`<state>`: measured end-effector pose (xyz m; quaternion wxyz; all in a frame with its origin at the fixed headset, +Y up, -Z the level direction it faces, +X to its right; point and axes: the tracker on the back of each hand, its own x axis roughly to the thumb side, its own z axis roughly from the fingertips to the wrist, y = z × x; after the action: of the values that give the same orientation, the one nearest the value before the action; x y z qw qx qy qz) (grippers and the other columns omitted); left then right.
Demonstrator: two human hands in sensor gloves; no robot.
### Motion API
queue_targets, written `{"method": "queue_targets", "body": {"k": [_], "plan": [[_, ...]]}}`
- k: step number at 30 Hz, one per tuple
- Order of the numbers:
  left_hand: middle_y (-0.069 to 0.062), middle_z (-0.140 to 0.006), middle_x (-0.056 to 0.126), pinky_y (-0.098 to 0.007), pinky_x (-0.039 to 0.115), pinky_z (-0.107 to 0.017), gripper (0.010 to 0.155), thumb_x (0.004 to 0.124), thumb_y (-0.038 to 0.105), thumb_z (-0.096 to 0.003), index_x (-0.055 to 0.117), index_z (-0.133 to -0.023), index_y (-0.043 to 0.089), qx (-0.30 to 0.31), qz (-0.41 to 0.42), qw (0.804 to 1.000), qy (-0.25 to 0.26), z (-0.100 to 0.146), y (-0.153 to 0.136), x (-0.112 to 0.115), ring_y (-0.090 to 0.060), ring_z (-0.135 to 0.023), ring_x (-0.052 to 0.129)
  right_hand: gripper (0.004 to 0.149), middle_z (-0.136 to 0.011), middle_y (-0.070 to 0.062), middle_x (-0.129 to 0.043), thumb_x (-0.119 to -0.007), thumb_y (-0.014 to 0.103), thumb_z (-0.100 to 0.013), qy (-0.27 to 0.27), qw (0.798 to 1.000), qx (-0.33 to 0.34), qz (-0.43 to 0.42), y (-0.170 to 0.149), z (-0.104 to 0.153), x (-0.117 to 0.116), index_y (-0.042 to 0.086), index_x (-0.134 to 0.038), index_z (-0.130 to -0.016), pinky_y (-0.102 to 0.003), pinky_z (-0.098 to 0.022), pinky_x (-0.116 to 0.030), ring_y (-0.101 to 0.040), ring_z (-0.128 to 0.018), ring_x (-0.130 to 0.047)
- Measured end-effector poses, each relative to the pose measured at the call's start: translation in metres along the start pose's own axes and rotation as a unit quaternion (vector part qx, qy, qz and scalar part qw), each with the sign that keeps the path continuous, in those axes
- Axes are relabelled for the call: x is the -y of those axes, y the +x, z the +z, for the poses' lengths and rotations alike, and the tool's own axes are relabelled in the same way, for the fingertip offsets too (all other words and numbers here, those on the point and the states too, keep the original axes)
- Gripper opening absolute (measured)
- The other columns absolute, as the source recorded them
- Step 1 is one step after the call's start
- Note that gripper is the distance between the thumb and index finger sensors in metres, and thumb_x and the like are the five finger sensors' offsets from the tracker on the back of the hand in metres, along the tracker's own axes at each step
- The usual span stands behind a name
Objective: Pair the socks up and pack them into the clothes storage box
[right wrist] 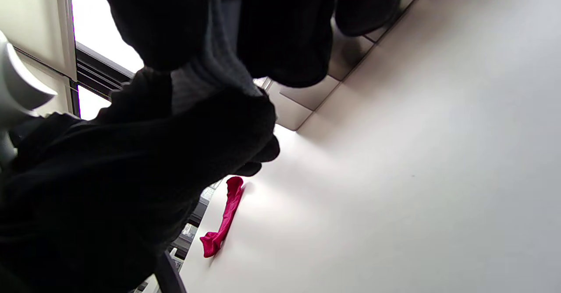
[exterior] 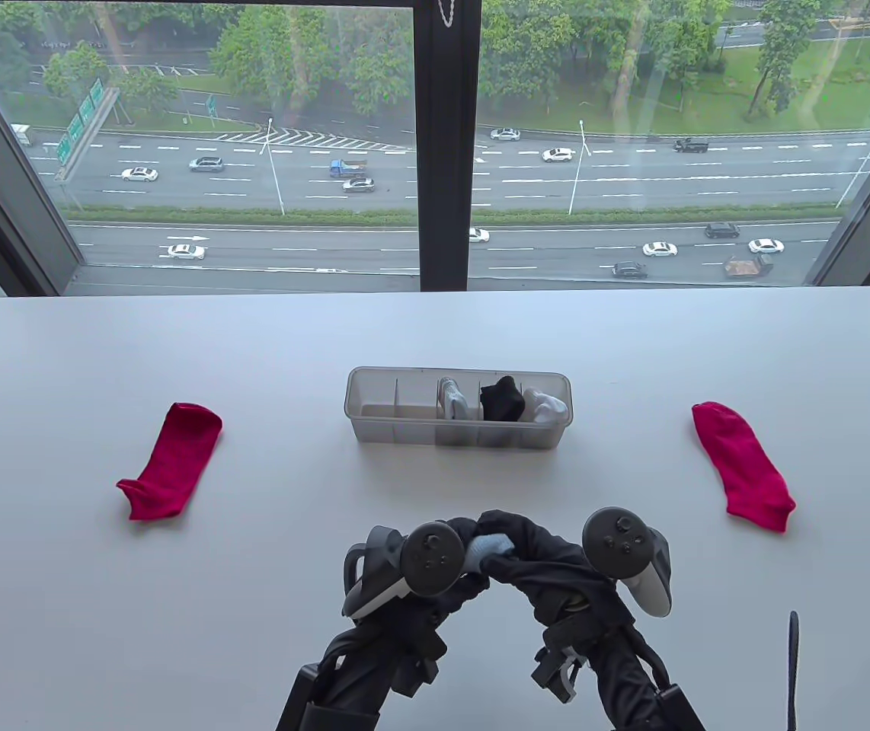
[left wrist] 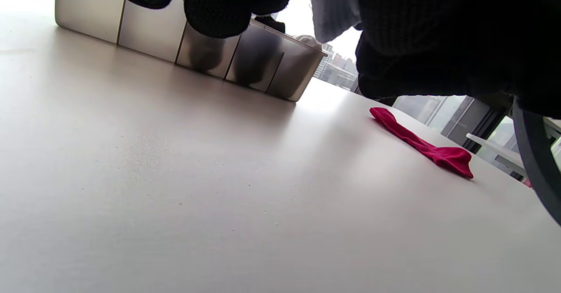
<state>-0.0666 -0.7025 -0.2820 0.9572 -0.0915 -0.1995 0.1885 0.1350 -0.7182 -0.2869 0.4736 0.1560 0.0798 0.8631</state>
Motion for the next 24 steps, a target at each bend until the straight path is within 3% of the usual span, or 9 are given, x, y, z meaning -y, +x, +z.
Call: {"method": "queue_targets", "body": {"k": [1, 2, 3, 5, 8, 10, 12, 16, 24], "plan": [[-0.016, -0.116, 0.027, -0.067, 0.043, -0.077, 0.091, 0.08, 0.052, -0.0427, 0.022, -0.108, 0.024, 0.006, 0.008, 1.0, 0.027, 0.003, 0.001, -0.004, -0.038, -0.108, 0.046, 0.058, -0.087, -0.012, -0.085, -0.079, 0.042, -0.054, -0.013, 1.0, -0.008, 0.012, -0.001, 0.0, 0.001, 0.02, -0.059, -0.103, -0.053, -0.071, -0.068, -0.022, -0.071, -0.092], [-0.015, -0.114, 0.031, -0.066, 0.044, -0.077, 0.085, 0.08, 0.049, -0.0434, 0.028, -0.106, 0.028, 0.008, 0.024, 0.996, 0.082, 0.007, 0.004, -0.011, -0.037, -0.106, 0.049, 0.058, -0.085, -0.013, -0.086, -0.079, 0.042, -0.054, -0.022, 0.999, -0.017, 0.017, -0.002, 0.001, 0.002, 0.019, -0.059, -0.103, -0.052, -0.069, -0.07, -0.023, -0.069, -0.093], [-0.012, -0.112, 0.037, -0.065, 0.046, -0.077, 0.074, 0.081, 0.045, -0.0453, 0.036, -0.103, 0.03, 0.009, 0.033, 0.994, 0.108, 0.009, 0.006, -0.014, -0.034, -0.102, 0.053, 0.058, -0.083, -0.012, -0.087, -0.079, 0.043, -0.054, -0.027, 0.999, -0.021, 0.019, -0.003, 0.001, 0.002, 0.018, -0.06, -0.102, -0.051, -0.068, -0.072, -0.022, -0.067, -0.095], [-0.01, -0.096, 0.068, -0.059, 0.063, -0.069, 0.052, 0.079, 0.038, -0.0482, 0.063, -0.094, 0.02, 0.01, 0.015, 0.99, 0.143, 0.014, 0.012, -0.019, -0.034, -0.082, 0.077, 0.057, -0.084, -0.013, -0.088, -0.078, 0.042, -0.054, -0.039, 0.999, -0.03, -0.014, -0.004, 0.001, 0.004, 0.019, -0.059, -0.102, -0.049, -0.067, -0.076, -0.021, -0.068, -0.098], [-0.012, -0.088, 0.079, -0.059, 0.07, -0.062, 0.05, 0.082, 0.042, -0.045, 0.073, -0.088, 0.018, -0.001, -0.013, 0.991, 0.131, 0.012, 0.013, -0.014, -0.034, -0.072, 0.086, 0.056, -0.084, -0.014, -0.088, -0.079, 0.042, -0.054, -0.037, 0.999, -0.032, -0.016, -0.005, 0.003, 0.0, 0.019, -0.06, -0.102, -0.048, -0.068, -0.076, -0.022, -0.068, -0.099], [-0.013, -0.092, 0.075, -0.06, 0.069, -0.064, 0.066, 0.083, 0.052, -0.0402, 0.069, -0.093, 0.016, 0.006, -0.016, 0.994, 0.112, 0.011, 0.014, -0.011, -0.036, -0.076, 0.084, 0.056, -0.082, -0.014, -0.088, -0.077, 0.044, -0.055, -0.041, 0.998, -0.035, -0.024, -0.003, 0.004, 0.0, 0.018, -0.06, -0.101, -0.047, -0.068, -0.076, -0.02, -0.065, -0.099], [-0.012, -0.09, 0.078, -0.06, 0.07, -0.063, 0.057, 0.083, 0.046, -0.0432, 0.07, -0.09, 0.015, -0.002, -0.02, 0.989, 0.146, 0.013, 0.017, -0.012, -0.036, -0.074, 0.086, 0.056, -0.081, -0.014, -0.087, -0.077, 0.045, -0.055, -0.05, 0.997, -0.039, -0.038, -0.001, 0.005, -0.001, 0.019, -0.061, -0.101, -0.047, -0.068, -0.076, -0.02, -0.064, -0.098], [-0.014, -0.084, 0.085, -0.058, 0.074, -0.06, 0.038, 0.08, 0.031, -0.049, 0.079, -0.083, 0.014, 0.008, 0.002, 0.991, 0.134, 0.011, 0.017, -0.013, -0.035, -0.068, 0.093, 0.056, -0.082, -0.014, -0.086, -0.078, 0.045, -0.053, -0.045, 0.998, -0.034, -0.017, -0.006, 0.005, 0.001, 0.02, -0.061, -0.101, -0.048, -0.068, -0.075, -0.02, -0.066, -0.097], [-0.015, -0.086, 0.081, -0.058, 0.074, -0.06, 0.044, 0.066, 0.035, -0.0498, 0.067, -0.088, 0.014, 0.009, 0.071, 0.991, 0.117, 0.011, 0.009, -0.012, -0.034, -0.07, 0.092, 0.059, -0.085, -0.013, -0.086, -0.081, 0.04, -0.051, -0.058, 0.997, -0.015, 0.04, -0.008, 0.005, 0.007, 0.02, -0.06, -0.102, -0.048, -0.069, -0.074, -0.02, -0.068, -0.097]]}}
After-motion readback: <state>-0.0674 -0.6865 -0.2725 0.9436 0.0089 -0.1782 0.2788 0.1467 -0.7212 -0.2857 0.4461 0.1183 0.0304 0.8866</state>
